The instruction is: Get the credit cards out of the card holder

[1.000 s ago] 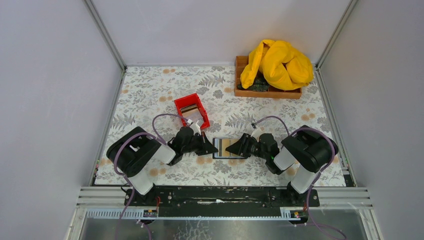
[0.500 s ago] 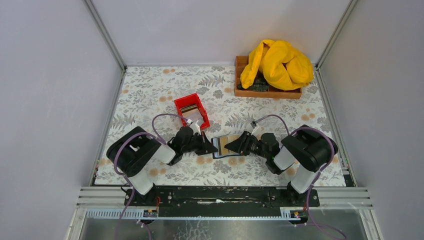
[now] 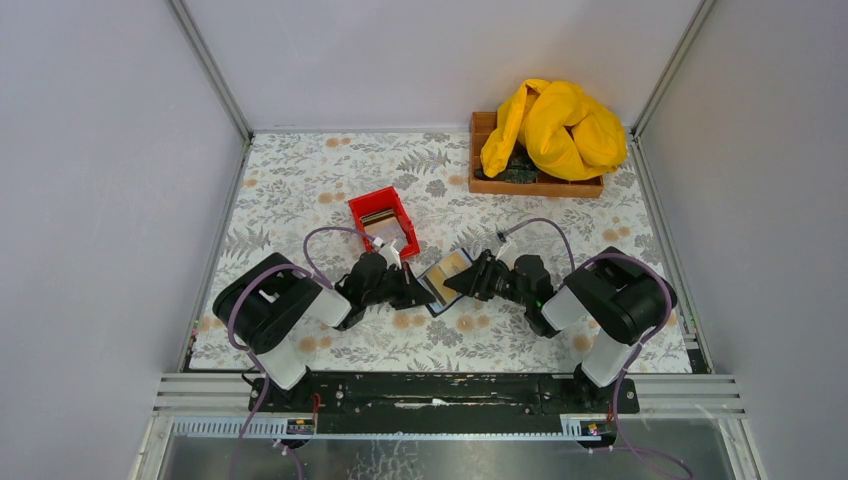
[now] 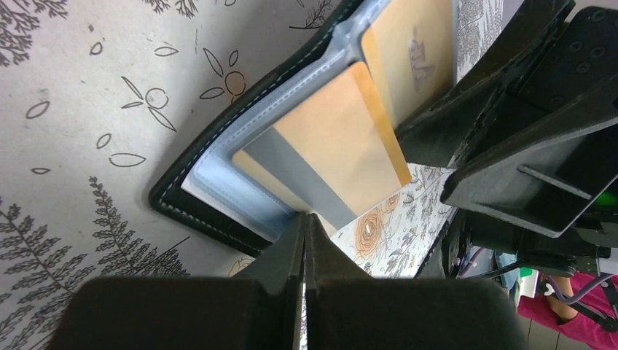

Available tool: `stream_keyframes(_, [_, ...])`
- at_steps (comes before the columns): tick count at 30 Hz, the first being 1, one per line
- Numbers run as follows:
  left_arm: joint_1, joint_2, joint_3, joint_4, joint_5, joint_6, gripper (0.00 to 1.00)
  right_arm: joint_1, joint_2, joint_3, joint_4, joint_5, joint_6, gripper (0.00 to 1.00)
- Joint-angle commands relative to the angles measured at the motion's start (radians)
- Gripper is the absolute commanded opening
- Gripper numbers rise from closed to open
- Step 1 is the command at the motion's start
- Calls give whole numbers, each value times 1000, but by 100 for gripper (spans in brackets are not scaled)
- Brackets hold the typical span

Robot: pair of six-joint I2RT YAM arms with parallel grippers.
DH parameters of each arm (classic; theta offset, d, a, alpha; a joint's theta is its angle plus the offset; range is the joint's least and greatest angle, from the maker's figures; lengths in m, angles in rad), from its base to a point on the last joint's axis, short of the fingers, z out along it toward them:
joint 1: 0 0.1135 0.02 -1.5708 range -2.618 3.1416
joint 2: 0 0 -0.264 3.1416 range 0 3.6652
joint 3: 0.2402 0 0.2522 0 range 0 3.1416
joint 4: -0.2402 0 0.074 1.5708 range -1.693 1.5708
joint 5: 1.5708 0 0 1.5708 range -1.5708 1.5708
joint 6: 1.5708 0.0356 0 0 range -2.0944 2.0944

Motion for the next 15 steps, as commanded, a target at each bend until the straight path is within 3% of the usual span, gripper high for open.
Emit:
stream_keyframes(1, [-10,29,27,-27,0,24,0,39,-16,52,-135,-65,-57,44])
stream_keyframes(15, [-9,50,31,-7,2,17,0,65,-105,-25,-175,-47,-76,44])
